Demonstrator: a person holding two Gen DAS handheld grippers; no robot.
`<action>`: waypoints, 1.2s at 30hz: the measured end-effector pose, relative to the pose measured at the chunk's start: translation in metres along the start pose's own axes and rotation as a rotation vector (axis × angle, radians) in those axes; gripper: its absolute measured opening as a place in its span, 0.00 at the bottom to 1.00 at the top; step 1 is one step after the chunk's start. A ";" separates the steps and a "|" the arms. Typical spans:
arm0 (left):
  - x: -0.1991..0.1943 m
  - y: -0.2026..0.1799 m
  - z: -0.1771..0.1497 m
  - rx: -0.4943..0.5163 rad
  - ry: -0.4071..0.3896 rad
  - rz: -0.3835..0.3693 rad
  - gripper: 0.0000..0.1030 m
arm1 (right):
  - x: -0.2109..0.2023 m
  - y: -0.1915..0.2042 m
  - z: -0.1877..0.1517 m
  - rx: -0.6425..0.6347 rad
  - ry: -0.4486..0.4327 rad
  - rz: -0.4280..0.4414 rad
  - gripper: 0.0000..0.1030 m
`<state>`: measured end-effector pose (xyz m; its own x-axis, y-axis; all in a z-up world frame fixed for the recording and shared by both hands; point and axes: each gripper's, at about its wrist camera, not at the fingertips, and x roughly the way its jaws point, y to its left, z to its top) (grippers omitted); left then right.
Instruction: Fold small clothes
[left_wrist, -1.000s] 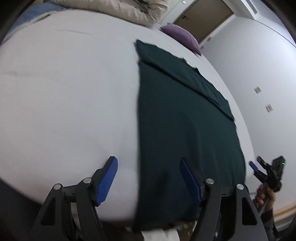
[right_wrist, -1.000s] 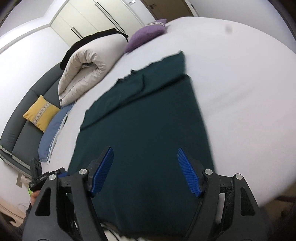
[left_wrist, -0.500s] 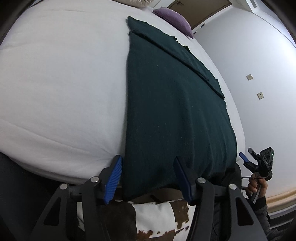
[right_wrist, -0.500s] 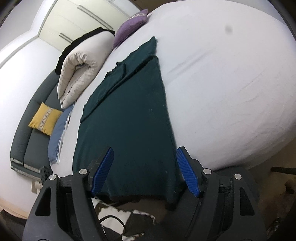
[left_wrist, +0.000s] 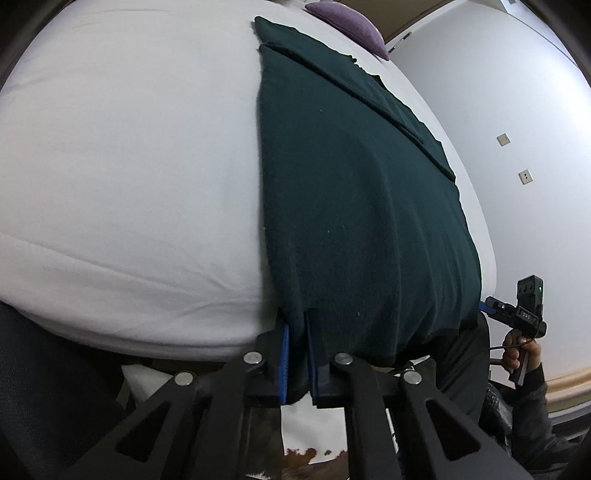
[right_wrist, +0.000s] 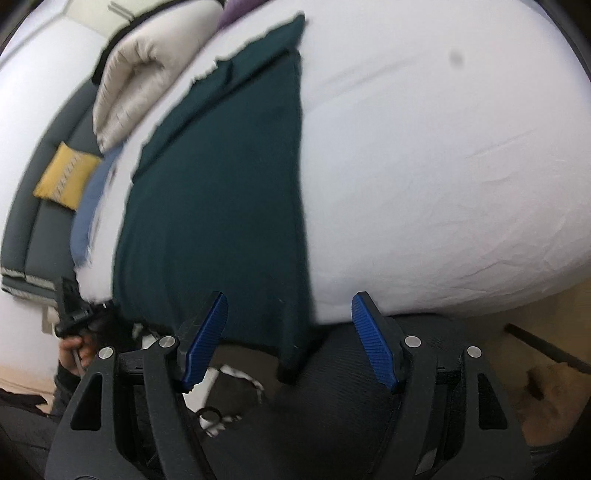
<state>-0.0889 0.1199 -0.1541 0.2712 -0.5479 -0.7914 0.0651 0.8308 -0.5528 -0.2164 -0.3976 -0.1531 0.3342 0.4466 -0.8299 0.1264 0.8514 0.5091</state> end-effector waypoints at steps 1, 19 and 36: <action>-0.001 0.002 -0.001 0.003 0.001 0.002 0.08 | 0.004 0.000 0.001 -0.012 0.027 -0.009 0.65; -0.009 -0.005 -0.002 0.020 -0.009 -0.019 0.06 | 0.021 0.007 -0.003 -0.080 0.154 -0.066 0.06; -0.082 -0.020 0.049 -0.205 -0.207 -0.477 0.06 | -0.071 0.046 0.024 0.060 -0.313 0.455 0.06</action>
<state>-0.0650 0.1529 -0.0656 0.4417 -0.8105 -0.3846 0.0444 0.4480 -0.8929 -0.2118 -0.3969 -0.0653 0.6278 0.6550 -0.4206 -0.0455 0.5703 0.8202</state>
